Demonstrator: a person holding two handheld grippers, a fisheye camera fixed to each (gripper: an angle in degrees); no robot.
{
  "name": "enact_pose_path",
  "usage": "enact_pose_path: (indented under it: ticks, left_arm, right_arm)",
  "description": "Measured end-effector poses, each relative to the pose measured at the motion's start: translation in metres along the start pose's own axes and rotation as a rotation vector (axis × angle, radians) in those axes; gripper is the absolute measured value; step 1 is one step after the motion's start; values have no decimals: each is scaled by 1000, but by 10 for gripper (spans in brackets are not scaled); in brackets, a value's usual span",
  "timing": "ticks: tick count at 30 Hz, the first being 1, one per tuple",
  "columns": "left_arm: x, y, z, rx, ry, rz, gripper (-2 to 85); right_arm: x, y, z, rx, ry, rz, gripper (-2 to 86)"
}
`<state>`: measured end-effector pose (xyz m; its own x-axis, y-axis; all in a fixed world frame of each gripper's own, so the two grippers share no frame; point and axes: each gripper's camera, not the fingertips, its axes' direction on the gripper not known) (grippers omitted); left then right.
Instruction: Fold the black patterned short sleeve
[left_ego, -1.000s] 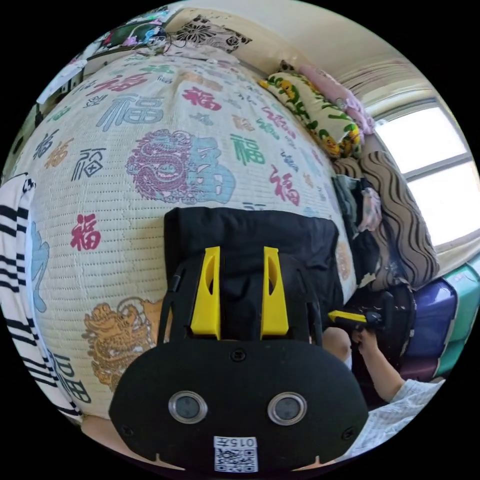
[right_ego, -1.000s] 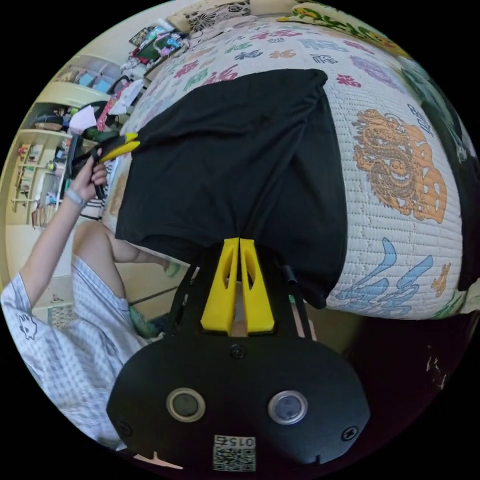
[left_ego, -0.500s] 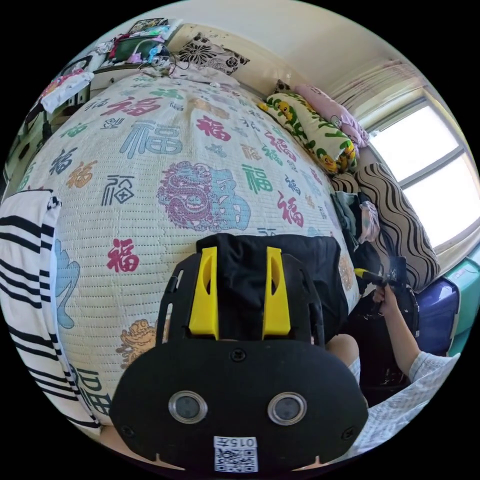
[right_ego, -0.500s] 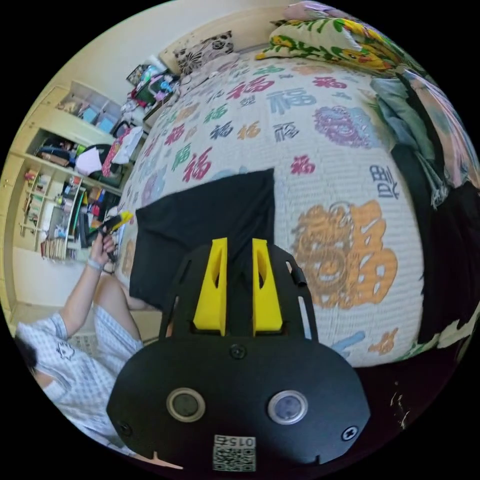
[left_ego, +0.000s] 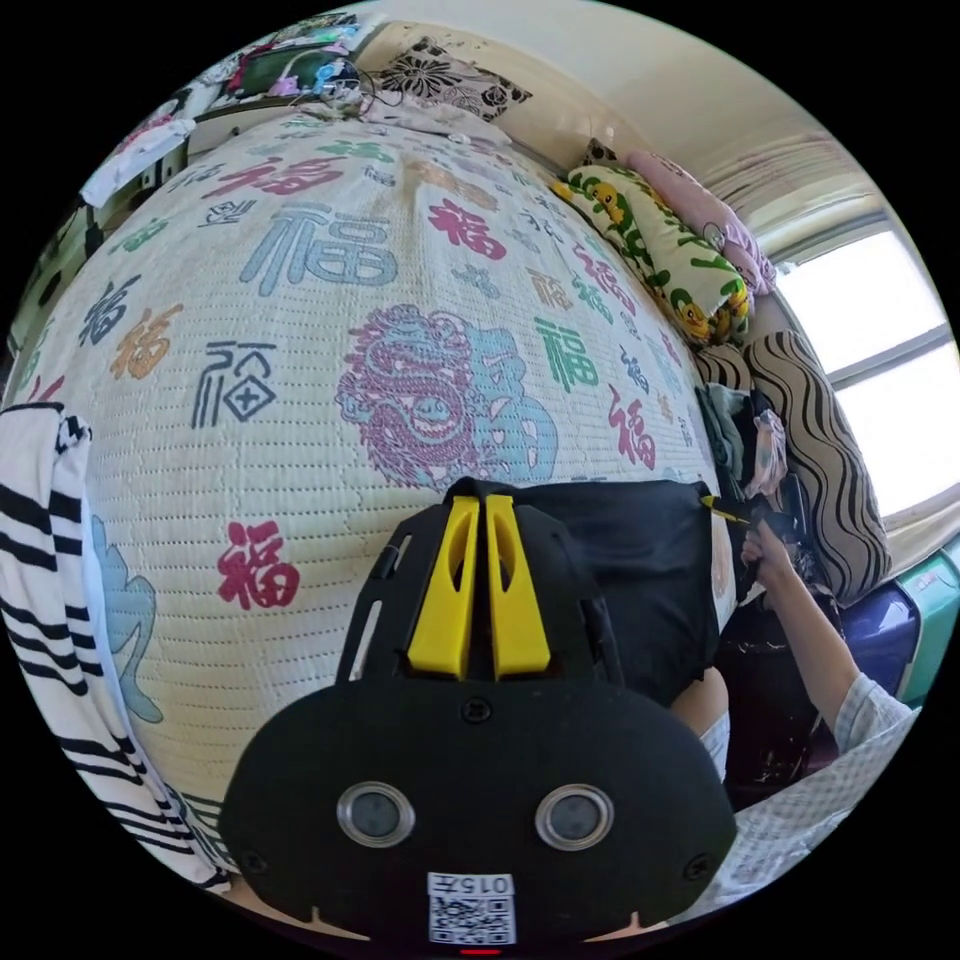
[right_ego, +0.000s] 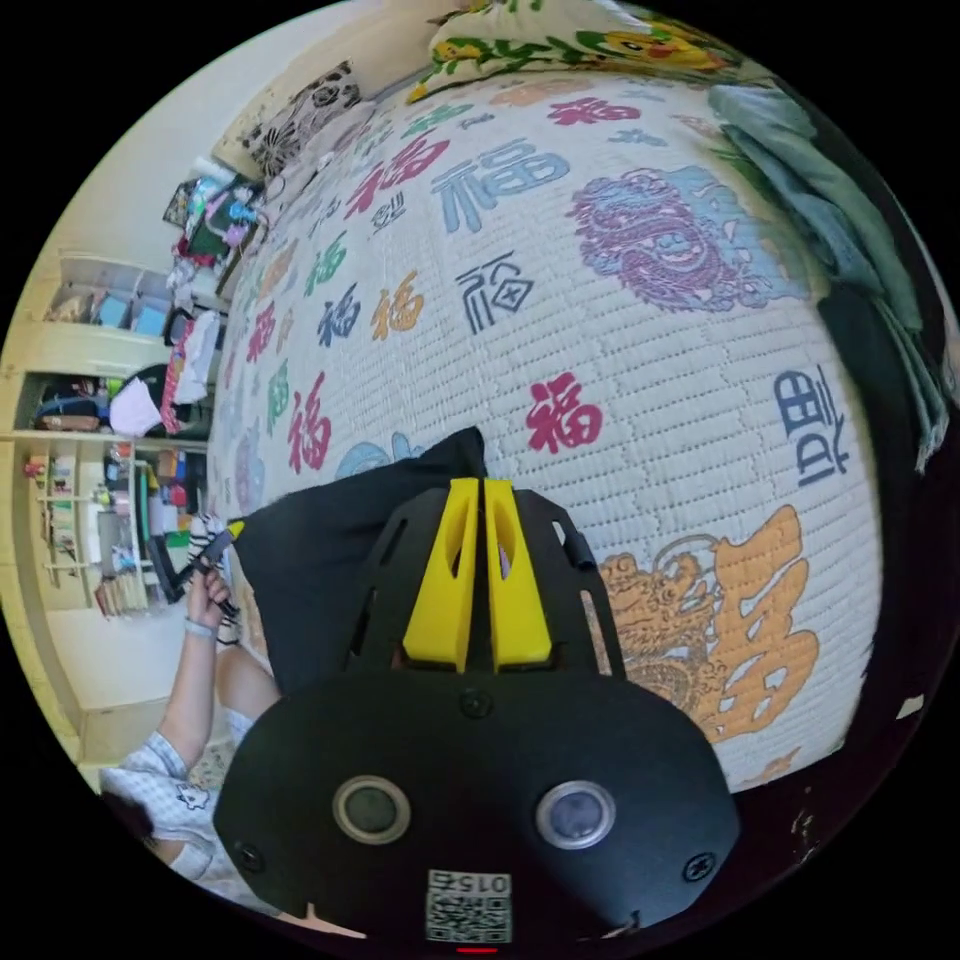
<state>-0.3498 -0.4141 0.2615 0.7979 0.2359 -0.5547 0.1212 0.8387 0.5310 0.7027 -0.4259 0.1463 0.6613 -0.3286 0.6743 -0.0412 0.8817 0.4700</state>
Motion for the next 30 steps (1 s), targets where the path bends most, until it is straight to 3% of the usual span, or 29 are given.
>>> enact_pose_path:
  ticks: [5, 10, 13, 19, 24, 30]
  left_arm:
    - [-4, 19, -7, -13, 65, -22, 87]
    - [11, 107, -22, -84, 165, -18, 113]
    - [23, 149, 2, -210, 232, -15, 122]
    - [29, 171, 7, -105, 256, -98, 138]
    - [33, 184, 9, -130, 237, -92, 128]
    - [27, 202, -1, -79, 233, -95, 15]
  right_arm:
    - [-5, 26, -10, 22, -4, -71, 44]
    - [-24, 105, -3, -125, -4, -256, 65]
    - [-24, 134, 24, -217, -5, -256, 83]
    - [-20, 141, 48, -206, -73, -153, 68]
    - [-26, 144, 56, -193, -47, -153, 56]
    - [-27, 146, 77, -178, -79, -113, 1]
